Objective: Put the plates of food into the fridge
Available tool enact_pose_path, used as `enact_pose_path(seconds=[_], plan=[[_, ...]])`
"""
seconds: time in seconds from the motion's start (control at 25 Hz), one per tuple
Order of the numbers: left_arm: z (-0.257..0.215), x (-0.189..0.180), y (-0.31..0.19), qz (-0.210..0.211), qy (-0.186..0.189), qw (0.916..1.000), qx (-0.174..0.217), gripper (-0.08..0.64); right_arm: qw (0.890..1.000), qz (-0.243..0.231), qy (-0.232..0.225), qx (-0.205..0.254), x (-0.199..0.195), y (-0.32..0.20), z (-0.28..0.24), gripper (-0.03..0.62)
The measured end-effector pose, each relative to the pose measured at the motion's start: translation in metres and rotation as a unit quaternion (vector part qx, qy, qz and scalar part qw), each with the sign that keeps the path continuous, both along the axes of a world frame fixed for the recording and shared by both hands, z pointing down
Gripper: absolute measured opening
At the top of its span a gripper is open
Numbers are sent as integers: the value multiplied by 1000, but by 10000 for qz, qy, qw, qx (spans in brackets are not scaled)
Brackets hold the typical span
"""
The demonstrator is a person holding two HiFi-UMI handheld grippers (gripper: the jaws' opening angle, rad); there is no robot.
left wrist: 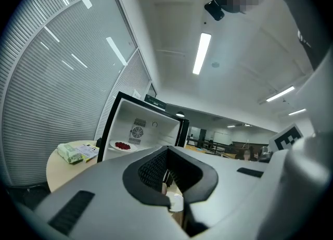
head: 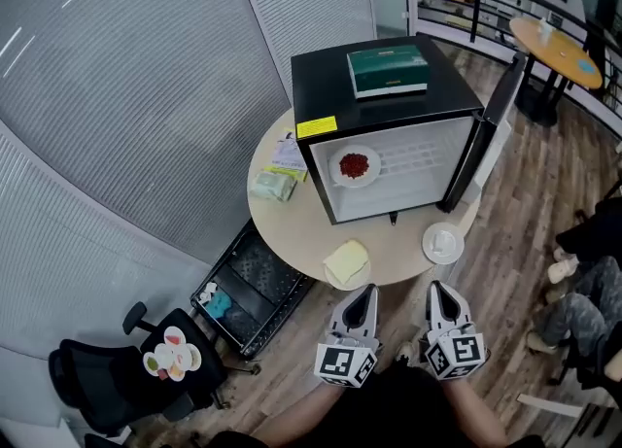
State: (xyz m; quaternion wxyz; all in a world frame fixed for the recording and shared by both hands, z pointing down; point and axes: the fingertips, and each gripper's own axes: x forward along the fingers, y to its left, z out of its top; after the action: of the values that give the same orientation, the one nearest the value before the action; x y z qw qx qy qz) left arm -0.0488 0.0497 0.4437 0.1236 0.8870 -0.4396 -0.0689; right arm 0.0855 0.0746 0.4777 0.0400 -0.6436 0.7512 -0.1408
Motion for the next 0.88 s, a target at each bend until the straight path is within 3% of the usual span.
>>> enact_pose_path(seconds=[0.52,0.88], plan=[[3,55,0,160,-58,9999,9,3,9999,37,-136,-17,42,2,5,9],[2,83,-10,-129,-98,9998,108,3,9957,178,-785,-462,93,4,45,9]])
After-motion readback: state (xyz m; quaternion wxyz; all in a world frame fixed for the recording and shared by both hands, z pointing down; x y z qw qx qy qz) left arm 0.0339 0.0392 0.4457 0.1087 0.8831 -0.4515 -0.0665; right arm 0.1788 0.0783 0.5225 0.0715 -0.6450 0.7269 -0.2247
